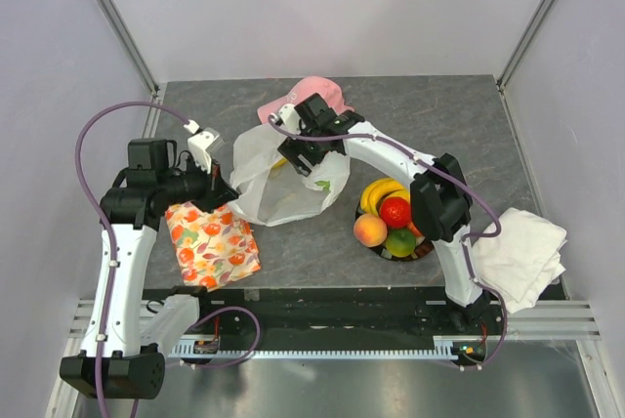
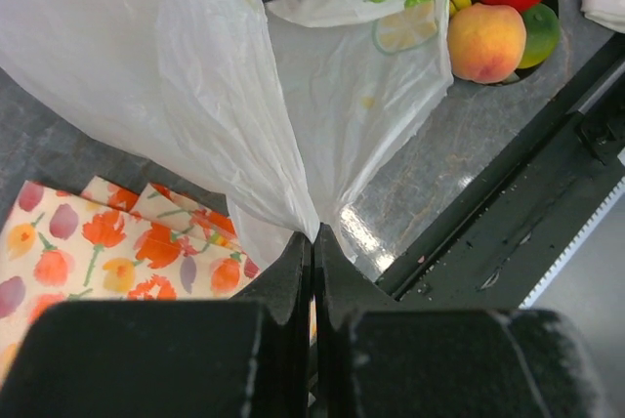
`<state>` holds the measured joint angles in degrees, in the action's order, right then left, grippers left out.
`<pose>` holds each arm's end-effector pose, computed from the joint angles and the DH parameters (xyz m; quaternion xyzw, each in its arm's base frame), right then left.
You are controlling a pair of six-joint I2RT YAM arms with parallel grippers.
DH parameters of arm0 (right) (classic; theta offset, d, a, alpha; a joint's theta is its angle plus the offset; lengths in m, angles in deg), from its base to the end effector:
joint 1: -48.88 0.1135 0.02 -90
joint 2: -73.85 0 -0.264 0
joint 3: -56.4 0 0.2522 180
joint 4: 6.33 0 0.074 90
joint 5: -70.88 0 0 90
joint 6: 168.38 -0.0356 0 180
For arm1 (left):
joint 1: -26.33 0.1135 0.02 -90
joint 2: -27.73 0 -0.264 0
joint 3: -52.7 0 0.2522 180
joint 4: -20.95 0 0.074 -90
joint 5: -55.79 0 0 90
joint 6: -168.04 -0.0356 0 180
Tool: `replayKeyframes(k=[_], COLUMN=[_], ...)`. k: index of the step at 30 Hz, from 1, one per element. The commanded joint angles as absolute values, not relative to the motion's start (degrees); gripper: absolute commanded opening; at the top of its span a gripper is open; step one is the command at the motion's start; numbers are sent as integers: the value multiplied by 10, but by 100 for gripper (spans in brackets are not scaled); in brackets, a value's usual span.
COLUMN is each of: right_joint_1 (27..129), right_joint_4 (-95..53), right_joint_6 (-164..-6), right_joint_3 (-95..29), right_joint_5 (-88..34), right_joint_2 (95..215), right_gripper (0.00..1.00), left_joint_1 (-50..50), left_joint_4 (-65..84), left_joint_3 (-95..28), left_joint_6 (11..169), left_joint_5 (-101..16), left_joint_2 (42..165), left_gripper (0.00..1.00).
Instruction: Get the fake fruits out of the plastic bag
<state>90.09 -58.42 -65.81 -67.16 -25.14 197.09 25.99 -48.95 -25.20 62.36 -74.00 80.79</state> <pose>0.3621 0.3221 0.2498 -0.4421 0.8338 0.1290 0.3046 0.1617 -0.0237 0.3587 0.2499 0.8423 -0.2637 0.3981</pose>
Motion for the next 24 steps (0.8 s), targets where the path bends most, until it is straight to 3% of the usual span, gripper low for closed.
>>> replayKeyframes(k=[1, 9, 24], right_joint_1=[879, 879, 870], right_joint_4=[-599, -614, -588], right_joint_6=[-623, -620, -617], right_joint_3=[-609, -518, -655], right_joint_5=[-162, -171, -111], right_joint_2=[1909, 1827, 1982], right_gripper=[84, 84, 98], left_joint_1=[262, 262, 262], left_joint_4=[-534, -583, -521], left_joint_3=[-284, -292, -270], left_joint_6=[618, 597, 603], left_joint_5=[-781, -777, -809], left_joint_2=[778, 708, 761], left_gripper=[2, 2, 2])
